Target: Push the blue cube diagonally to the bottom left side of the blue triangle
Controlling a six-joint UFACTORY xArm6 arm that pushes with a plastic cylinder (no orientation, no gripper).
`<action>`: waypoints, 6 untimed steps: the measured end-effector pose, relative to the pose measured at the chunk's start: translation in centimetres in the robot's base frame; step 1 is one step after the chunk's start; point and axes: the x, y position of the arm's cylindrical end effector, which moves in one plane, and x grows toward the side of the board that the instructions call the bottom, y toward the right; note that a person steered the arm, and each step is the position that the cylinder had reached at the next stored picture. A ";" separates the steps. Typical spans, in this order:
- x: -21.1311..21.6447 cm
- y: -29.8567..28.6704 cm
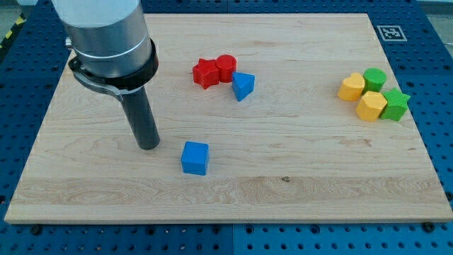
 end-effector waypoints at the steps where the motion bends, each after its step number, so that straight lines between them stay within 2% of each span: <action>1: 2.4 0.1; 2: 5.0 2.5; 3: 5.5 7.2; 6: 4.6 7.5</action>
